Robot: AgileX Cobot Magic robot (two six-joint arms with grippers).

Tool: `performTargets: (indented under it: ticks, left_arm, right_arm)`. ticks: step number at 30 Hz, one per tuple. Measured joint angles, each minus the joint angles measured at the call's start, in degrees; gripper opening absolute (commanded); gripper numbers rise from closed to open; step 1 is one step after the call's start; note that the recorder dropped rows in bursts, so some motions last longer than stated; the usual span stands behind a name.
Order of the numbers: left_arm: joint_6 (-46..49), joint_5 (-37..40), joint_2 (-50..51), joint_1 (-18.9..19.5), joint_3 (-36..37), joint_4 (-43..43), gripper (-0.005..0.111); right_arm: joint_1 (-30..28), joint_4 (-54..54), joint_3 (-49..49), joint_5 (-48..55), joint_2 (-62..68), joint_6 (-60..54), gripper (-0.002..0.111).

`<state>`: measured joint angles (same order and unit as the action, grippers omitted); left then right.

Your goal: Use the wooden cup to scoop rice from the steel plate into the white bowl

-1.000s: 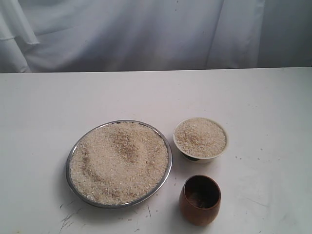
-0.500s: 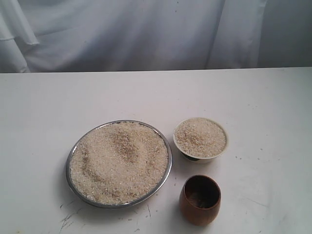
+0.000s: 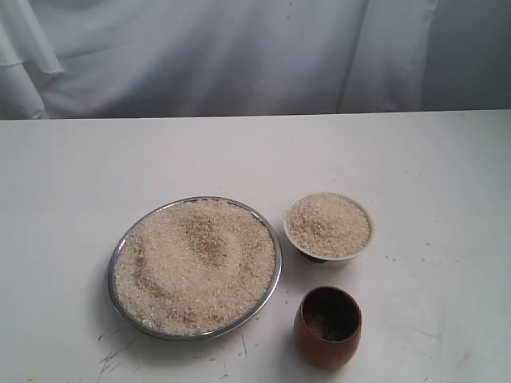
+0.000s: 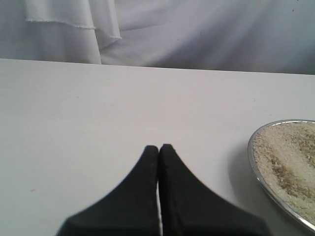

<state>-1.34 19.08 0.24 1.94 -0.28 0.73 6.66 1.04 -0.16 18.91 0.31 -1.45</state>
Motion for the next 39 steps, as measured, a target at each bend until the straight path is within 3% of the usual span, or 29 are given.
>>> performTargets:
  ticks: [39]
  left_arm:
    - [0.0, 0.0, 0.0, 0.0, 0.0, 0.0, 0.0]
  right_arm:
    - [0.0, 0.0, 0.0, 0.27, 0.0, -1.37, 0.0]
